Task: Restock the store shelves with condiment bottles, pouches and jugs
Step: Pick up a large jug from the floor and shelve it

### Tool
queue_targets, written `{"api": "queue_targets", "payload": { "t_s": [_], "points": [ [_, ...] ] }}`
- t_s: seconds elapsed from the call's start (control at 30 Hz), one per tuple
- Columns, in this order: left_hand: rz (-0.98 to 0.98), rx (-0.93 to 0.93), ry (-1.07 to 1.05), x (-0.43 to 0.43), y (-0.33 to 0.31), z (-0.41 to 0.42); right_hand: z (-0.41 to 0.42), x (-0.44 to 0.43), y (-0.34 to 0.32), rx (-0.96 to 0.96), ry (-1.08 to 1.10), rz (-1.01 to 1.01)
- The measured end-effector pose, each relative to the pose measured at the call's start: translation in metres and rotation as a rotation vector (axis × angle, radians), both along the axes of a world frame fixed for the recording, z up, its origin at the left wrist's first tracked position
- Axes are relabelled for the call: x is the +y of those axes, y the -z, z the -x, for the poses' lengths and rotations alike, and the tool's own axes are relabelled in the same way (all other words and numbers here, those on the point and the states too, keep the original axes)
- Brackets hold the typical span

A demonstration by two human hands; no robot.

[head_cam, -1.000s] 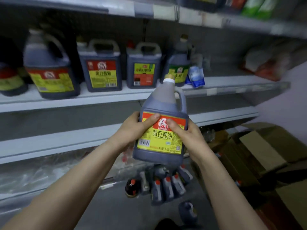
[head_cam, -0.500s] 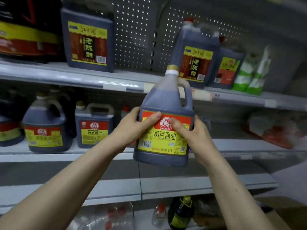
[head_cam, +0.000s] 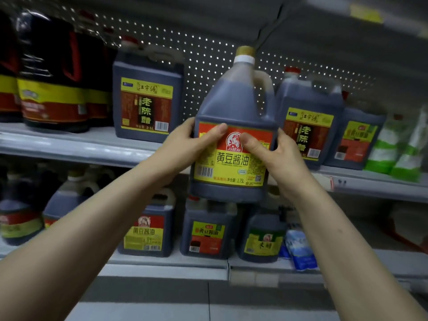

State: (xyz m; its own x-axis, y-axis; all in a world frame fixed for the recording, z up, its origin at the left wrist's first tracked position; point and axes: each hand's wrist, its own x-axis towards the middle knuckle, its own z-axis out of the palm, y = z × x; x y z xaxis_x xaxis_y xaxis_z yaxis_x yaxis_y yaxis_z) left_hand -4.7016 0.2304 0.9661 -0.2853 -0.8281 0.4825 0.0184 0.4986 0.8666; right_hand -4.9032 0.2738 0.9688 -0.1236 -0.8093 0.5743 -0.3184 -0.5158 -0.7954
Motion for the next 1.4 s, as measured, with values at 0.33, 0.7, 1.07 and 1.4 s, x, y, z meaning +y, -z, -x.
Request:
{"api": "queue_targets", "payload": {
  "t_s": [0.33, 0.7, 1.07, 1.4],
  "points": [
    [0.073, 0.033, 0.05, -0.067, -0.051, -0.007, -0.011, -0.062, -0.05, -0.011, -0.014, 0.055],
    [0.064, -0.031, 0.037, -0.121, -0.051, 0.012, 0.005, -0.11, -0.048, -0.048, -0.002, 0.03],
    [0.064, -0.066, -0.008, -0.151, -0.035, 0.022, 0.014, -0.138, -0.034, -0.078, -0.026, -0.024],
    [0.094, -0.22, 0.067, -0.152, -0.031, 0.017, 0.012, -0.138, -0.013, -0.022, 0.081, 0.017]
  ]
}}
